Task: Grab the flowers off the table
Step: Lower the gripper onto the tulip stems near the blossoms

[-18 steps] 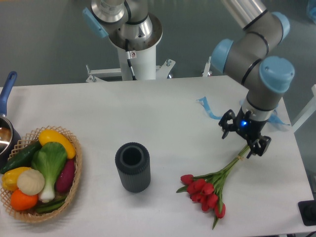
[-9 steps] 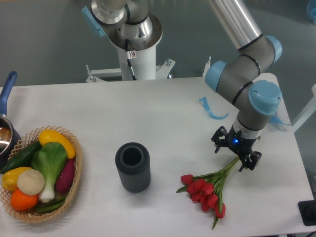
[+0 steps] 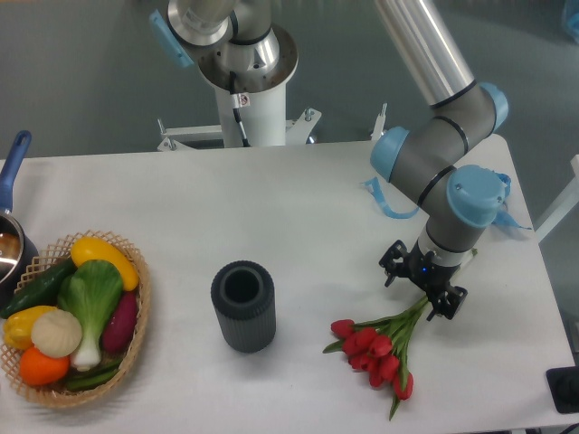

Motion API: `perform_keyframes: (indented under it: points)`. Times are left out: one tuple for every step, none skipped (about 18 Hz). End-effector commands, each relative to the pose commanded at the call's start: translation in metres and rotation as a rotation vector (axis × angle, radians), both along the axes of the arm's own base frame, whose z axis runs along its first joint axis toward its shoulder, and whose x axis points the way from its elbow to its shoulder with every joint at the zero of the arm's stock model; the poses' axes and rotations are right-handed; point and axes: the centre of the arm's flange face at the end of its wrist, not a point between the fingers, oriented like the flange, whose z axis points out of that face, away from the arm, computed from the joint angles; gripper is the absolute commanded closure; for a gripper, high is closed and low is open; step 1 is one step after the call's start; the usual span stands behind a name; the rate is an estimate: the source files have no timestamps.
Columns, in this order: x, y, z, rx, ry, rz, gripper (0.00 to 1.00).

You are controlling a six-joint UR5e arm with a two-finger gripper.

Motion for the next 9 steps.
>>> perform_keyframes:
  points:
    - [0.0008, -0.0005, -0.0024, -0.003, -0.003, -0.001, 0.0]
    - [0.0012, -0.0009, -0.002, -0.005, -0.002, -0.006, 0.0]
    - [0.001, -0.0009, -0.0029, -0.006, -0.001, -0.007, 0.0]
    - [0.0009, -0.0003, -0.0034, -0.01, 0.001, -0.007, 0.02]
    - [-0.0001, 0.0, -0.002, -0.01, 0.006, -0.008, 0.09]
    - [0.0006, -0.0003, -0.0031, -0.01, 0.005, -0.008, 0.2]
    - [0.0, -0.0011, -0.0033, -0.007, 0.012, -0.008, 0.31]
    - [0.0003, -0.0002, -0.0018, -0.005, 0.017, -0.01, 0.38]
    - [-0.0005, -0.0009, -0.0016, -0.004, 0.019, -0.008, 0.45]
